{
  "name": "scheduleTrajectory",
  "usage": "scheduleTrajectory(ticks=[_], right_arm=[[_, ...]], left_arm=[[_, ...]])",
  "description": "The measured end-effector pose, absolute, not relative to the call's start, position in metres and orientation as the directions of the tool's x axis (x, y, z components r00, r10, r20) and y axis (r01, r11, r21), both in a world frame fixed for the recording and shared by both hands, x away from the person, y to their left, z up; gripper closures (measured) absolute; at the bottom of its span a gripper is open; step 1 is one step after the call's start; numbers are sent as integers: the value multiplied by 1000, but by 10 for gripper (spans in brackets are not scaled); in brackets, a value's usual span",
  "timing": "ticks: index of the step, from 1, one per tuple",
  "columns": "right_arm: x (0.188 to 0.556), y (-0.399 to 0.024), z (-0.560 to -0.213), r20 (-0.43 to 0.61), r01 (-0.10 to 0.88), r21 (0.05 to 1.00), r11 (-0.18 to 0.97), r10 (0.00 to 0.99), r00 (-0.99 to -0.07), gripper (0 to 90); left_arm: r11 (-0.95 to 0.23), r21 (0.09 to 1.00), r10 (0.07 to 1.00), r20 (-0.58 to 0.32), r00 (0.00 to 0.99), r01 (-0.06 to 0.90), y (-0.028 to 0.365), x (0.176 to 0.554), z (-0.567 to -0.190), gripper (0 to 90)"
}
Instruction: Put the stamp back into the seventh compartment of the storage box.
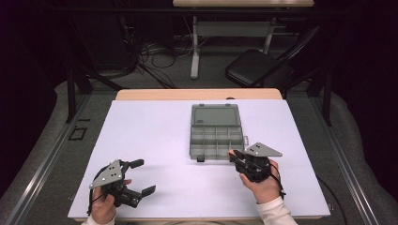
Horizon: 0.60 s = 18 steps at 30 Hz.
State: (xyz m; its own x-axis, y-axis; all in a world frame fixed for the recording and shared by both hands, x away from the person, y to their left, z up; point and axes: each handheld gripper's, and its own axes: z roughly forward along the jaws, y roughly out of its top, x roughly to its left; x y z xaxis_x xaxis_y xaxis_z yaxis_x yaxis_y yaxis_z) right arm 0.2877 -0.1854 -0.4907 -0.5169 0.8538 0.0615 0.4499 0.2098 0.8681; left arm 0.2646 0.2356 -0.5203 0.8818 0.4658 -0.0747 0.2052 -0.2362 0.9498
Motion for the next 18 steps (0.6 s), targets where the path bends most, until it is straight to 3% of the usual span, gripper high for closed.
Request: scheduleTrajectory(ticks=[18], right_arm=[[297,-183,-481,39,460,851,254,842,-538,764]], left_arm=[[-239,949,470,-72,880,206,235,265,-520,8]])
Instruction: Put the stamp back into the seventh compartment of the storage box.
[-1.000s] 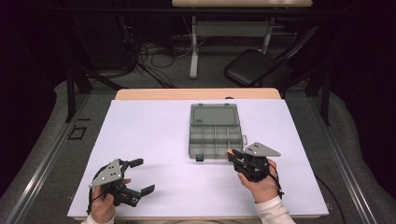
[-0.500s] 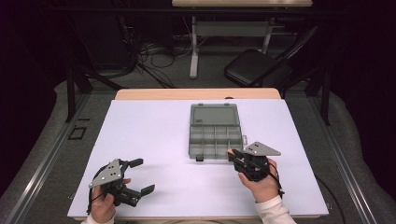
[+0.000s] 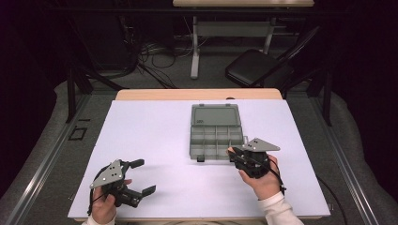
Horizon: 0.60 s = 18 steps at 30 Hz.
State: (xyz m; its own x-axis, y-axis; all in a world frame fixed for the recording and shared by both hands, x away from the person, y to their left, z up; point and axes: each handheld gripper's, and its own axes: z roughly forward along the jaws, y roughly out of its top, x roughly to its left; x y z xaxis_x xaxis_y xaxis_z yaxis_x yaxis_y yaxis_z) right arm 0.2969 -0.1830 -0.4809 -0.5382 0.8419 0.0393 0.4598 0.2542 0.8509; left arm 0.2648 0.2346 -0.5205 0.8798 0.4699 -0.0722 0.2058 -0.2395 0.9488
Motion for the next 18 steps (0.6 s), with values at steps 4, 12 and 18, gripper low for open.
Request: scheduleTrajectory(ticks=[4,12,18], right_arm=[[301,-183,-477,41,466,845,263,836,-547,764],[313,-182,-474,55,491,829,267,835,-547,764],[320,-183,-472,58,503,820,273,834,-548,764]], left_arm=[[-240,949,462,-75,884,206,235,265,-521,8],[-238,949,463,-76,883,207,235,265,-521,8],[-236,949,466,-76,881,207,235,265,-521,8]])
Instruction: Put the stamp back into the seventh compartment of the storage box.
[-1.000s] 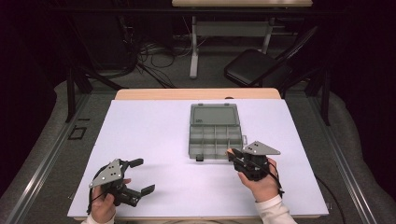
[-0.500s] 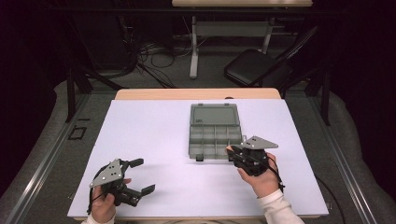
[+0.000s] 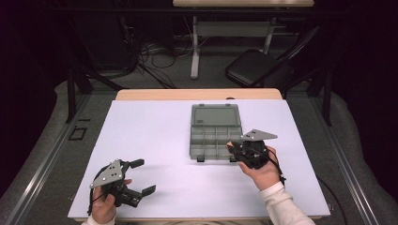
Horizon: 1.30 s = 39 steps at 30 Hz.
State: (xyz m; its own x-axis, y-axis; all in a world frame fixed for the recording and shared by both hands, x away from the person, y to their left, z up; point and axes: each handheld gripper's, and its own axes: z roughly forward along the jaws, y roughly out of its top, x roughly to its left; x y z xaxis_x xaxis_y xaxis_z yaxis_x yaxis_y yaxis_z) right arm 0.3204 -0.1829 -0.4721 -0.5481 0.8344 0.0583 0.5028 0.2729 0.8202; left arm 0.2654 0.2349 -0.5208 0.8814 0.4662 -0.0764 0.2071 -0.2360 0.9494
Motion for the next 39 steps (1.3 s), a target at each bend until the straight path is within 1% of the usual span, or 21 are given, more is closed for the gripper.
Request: scheduleTrajectory(ticks=[16,25,39], right_arm=[[340,-177,-464,40,529,786,319,829,-558,764],[347,-170,-462,36,538,774,334,826,-563,764],[362,-165,-470,30,567,744,354,830,-557,764]], left_arm=[[-243,948,462,-72,884,204,235,266,-521,9],[-245,949,477,-62,876,200,235,265,-521,11],[-248,947,468,-65,881,202,235,266,-521,11]])
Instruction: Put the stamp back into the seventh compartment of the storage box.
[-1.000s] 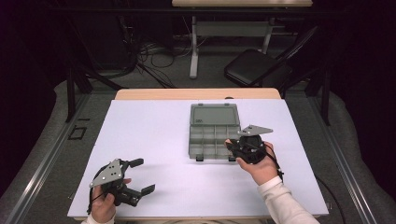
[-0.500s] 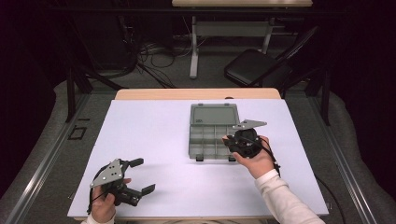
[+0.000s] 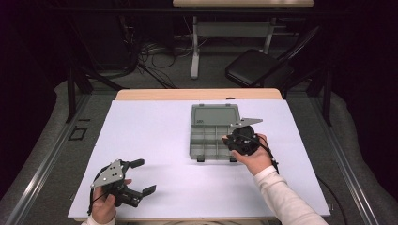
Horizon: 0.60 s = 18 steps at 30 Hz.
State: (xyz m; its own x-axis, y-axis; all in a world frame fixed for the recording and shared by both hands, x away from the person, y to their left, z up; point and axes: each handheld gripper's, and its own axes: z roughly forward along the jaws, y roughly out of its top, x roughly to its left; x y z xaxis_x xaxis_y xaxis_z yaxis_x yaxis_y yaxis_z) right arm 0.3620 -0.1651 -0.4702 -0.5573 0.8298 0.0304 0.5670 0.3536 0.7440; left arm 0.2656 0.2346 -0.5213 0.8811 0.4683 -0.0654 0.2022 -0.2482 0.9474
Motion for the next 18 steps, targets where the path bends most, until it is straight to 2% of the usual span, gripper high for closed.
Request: scheduleTrajectory(ticks=[18], right_arm=[[379,-159,-488,31,614,692,378,835,-549,764]], left_arm=[[-251,947,469,-65,881,203,235,266,-521,11]])
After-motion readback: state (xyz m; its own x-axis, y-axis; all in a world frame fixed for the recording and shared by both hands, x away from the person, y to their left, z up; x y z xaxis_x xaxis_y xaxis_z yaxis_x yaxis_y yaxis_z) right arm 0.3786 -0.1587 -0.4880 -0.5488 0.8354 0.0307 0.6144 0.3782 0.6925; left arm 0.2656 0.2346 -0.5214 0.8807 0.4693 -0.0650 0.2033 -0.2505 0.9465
